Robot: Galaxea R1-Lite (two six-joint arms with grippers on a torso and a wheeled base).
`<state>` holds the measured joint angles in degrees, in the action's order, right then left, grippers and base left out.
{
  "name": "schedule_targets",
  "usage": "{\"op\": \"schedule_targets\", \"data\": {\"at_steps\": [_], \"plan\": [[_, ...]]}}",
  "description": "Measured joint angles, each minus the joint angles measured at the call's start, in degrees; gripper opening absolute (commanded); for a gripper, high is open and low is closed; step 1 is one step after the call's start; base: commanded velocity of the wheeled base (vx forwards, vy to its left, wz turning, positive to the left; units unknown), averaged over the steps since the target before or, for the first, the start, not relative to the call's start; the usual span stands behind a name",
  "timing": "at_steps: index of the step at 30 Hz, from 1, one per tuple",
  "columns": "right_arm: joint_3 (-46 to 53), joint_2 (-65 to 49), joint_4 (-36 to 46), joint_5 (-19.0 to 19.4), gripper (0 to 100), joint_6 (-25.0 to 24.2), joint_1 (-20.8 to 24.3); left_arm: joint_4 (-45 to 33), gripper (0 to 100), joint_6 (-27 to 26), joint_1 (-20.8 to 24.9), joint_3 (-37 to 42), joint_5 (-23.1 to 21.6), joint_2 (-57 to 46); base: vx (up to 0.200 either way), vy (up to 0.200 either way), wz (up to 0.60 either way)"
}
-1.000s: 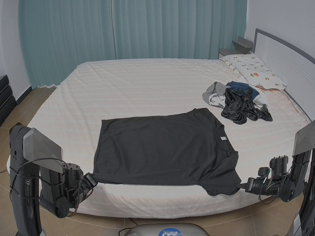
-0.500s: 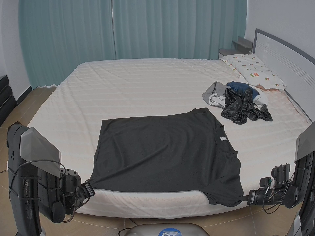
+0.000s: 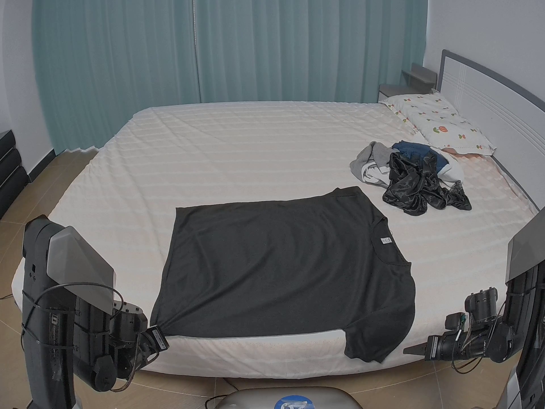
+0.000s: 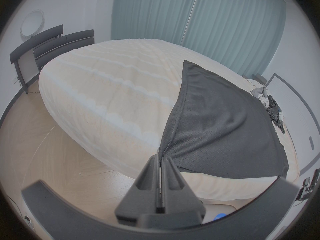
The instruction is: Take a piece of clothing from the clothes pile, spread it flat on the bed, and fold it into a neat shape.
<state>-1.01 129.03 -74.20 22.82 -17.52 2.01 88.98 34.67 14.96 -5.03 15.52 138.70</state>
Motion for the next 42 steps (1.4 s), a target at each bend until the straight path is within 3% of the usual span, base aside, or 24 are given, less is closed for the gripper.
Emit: {"op": "schedule_targets", "data": {"at_steps": [9, 15, 21, 30, 31, 42], "plan": [[0.00, 0.09, -11.93, 0.30, 100, -5.08, -2.15, -0.02, 100, 0.35, 0.23, -0.04, -0.02, 0.02, 0.000, 0.000, 0.00], [-3.78, 0.66, -14.62, 0.09, 100, -8.64, -3.24, 0.00, 100, 0.13, -3.55, -0.23, -0.44, -2.46, 0.000, 0.000, 0.00], [-12.35, 1.57, -6.86, 0.02, 100, -9.24, -3.88, -0.02, 100, 0.99, -7.11, -1.00, -4.28, -4.66, 0.000, 0.000, 0.00], [-28.61, 3.89, 7.78, 0.11, 100, -12.42, -5.91, -0.02, 100, 8.44, -9.20, -2.45, -13.23, -5.55, 0.000, 0.000, 0.00], [-29.88, 4.41, 8.27, 0.11, 0, -13.10, -6.17, -0.02, 100, 9.03, -9.40, -2.68, -13.71, -5.52, 0.000, 0.000, 0.00], [-34.99, 9.40, 8.95, -1.15, 0, -14.01, -6.41, -0.02, 100, 10.33, -10.12, -4.11, -14.32, -3.60, 0.000, 0.000, 0.00]]}}
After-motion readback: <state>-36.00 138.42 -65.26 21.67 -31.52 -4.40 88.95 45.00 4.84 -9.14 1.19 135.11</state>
